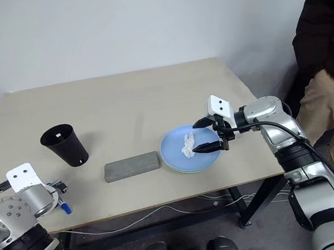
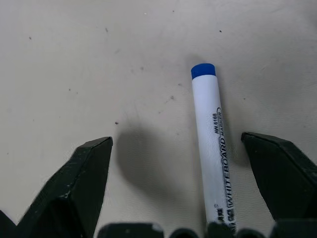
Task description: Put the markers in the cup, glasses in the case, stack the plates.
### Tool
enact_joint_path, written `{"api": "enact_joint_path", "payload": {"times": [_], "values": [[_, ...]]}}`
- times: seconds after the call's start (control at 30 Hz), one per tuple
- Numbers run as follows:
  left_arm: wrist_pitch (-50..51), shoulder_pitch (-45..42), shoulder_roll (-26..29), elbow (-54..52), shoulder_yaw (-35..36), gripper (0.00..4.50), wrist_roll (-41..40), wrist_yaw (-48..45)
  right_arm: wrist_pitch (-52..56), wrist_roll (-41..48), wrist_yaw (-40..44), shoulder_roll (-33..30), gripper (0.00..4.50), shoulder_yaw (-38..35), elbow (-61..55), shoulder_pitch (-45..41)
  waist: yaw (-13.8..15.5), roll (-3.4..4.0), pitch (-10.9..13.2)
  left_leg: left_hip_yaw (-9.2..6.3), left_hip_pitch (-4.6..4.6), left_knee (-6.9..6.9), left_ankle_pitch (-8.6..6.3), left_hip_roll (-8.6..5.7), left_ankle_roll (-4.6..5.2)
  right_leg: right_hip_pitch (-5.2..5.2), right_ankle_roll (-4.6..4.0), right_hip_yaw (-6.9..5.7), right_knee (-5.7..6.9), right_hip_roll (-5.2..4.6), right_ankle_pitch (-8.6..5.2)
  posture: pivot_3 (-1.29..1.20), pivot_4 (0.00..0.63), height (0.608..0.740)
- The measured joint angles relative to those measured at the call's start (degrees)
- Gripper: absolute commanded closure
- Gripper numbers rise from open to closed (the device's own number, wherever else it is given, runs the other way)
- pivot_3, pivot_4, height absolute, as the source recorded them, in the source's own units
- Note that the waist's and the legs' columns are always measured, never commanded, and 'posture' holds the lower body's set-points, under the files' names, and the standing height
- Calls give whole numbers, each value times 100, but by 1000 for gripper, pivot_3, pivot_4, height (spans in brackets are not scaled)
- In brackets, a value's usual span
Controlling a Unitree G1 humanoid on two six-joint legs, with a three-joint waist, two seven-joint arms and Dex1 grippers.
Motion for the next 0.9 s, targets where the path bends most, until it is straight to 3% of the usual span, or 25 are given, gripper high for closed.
{"api": "enact_joint_path", "payload": {"times": [0.33, 0.63, 0.8, 0.9], "values": [[0, -205, -187, 96, 23, 4369, 112, 96, -1, 1, -33, 6, 0, 0, 0, 0, -12, -2, 0, 4, -2, 0, -1, 0, 1, -3, 2, 4, -2, 2, 1, 0, 0, 701], [2, -257, -142, 198, 9, 4388, 172, 21, -5, 0, -43, 7, 0, 0, 0, 0, -10, -1, 0, 3, 0, 0, 0, 4, 0, -4, 2, 2, 0, 5, 1, 0, 0, 701], [2, -253, 363, 554, -182, 4388, -2, -209, -8, 0, -42, 8, 0, 0, 0, 0, -10, -3, 1, -4, -2, 0, 5, 12, -9, -6, 0, -11, 1, 7, 0, 0, 0, 701], [2, -347, 972, 798, -274, 4388, 50, -418, -9, -1, -42, 8, 0, 0, 1, 0, -11, -11, 4, -1, -4, -1, 5, 12, -9, -13, 0, -9, 1, 8, 0, 0, 0, 701]]}}
